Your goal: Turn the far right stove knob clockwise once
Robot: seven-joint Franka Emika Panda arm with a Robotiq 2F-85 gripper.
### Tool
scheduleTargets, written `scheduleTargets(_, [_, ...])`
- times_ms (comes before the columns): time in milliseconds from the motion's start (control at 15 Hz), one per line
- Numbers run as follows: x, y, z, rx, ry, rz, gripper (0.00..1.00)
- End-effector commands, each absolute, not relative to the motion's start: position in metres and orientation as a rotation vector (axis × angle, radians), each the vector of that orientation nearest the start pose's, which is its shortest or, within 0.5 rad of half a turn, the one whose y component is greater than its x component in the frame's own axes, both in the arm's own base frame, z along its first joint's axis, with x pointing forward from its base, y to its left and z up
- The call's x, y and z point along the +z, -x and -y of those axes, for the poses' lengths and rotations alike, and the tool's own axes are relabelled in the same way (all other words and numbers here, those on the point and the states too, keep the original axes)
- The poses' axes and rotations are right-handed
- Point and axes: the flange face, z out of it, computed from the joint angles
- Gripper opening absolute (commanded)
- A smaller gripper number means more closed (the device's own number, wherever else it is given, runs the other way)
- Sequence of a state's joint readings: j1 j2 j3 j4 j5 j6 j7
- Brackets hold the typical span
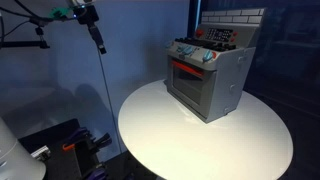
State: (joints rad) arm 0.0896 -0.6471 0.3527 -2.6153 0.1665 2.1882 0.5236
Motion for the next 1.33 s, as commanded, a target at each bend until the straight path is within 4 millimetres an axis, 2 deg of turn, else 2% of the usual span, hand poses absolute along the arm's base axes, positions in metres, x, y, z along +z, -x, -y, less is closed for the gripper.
scheduleTargets(0, [0.463,-0.337,-0.169,-0.318,3.081,-0.327,1.0])
scheduleTargets(200, [0.465,-0.339,-0.168,-0.329,3.079,-0.335,1.0])
scheduleTargets(467, [0.484,-0.352,-0.161,-0.388,3.043,-0.39,1.0])
scheduleTargets(867, [0.532,-0.378,-0.143,-0.535,2.955,-0.492,1.0])
scheduleTargets(1067, [0.557,-0.396,-0.127,-0.627,2.913,-0.563,1.0])
scheduleTargets(1267, [0.574,-0.415,-0.109,-0.71,2.873,-0.655,1.0])
